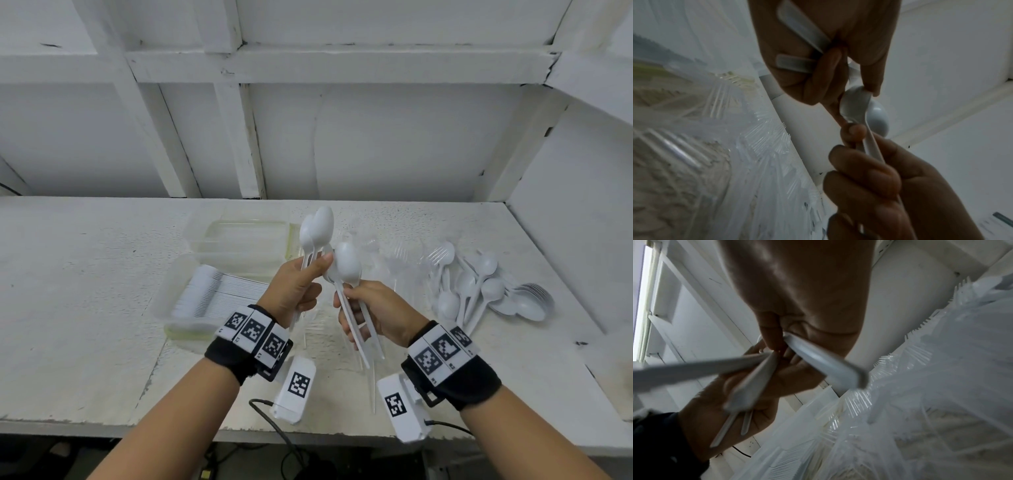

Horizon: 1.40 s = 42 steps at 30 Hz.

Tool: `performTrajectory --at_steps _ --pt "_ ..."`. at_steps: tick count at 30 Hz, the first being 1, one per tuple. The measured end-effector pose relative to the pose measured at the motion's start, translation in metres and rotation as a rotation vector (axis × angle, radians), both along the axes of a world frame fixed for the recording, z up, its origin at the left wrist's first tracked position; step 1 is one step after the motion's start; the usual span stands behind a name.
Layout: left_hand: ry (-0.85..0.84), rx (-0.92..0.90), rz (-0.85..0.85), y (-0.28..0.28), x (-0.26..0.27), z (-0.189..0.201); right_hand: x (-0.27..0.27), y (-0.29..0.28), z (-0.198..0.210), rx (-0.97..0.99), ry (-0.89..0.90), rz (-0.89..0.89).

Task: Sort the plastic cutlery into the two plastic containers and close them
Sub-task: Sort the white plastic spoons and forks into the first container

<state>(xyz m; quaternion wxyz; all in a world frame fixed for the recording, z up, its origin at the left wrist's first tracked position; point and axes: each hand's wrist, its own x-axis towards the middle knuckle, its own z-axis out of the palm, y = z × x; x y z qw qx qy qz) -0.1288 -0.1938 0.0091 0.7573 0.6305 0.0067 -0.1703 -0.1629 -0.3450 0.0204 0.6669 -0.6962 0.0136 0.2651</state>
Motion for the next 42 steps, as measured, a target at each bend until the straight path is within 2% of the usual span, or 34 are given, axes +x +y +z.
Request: performTrajectory --at_steps 4,9,15,18,28,33,38,42 --pt "-0.019 0.005 0.005 -0.001 -0.001 0.001 0.002 0.000 0.001 -0.178 -0.052 0.039" --pt "-0.011 0.010 0.067 -0.004 0.000 0.001 0.007 -0.002 -0.007 -0.507 -0.422 -0.187" --pt "-0.028 0.033 0.051 -0.008 0.002 0.000 0.008 -0.001 -0.011 -0.484 -0.657 -0.238" --pt "-0.028 0.039 0.043 -0.010 0.003 -0.001 0.009 0.002 -0.018 -0.460 -0.719 -0.237" --pt "-0.025 0.009 0.004 -0.009 0.002 -0.004 0.013 -0.008 -0.014 -0.419 -0.610 -0.141" --pt "-0.040 -0.051 -0.056 -0.010 0.005 -0.004 0.011 -0.004 -0.009 -0.026 -0.231 -0.258" --pt "-0.044 -0.061 -0.129 -0.012 0.005 -0.005 0.015 0.000 -0.011 -0.209 -0.190 -0.133" --pt "-0.059 -0.014 -0.133 -0.013 0.005 -0.005 0.016 0.000 -0.012 0.006 -0.029 -0.177"
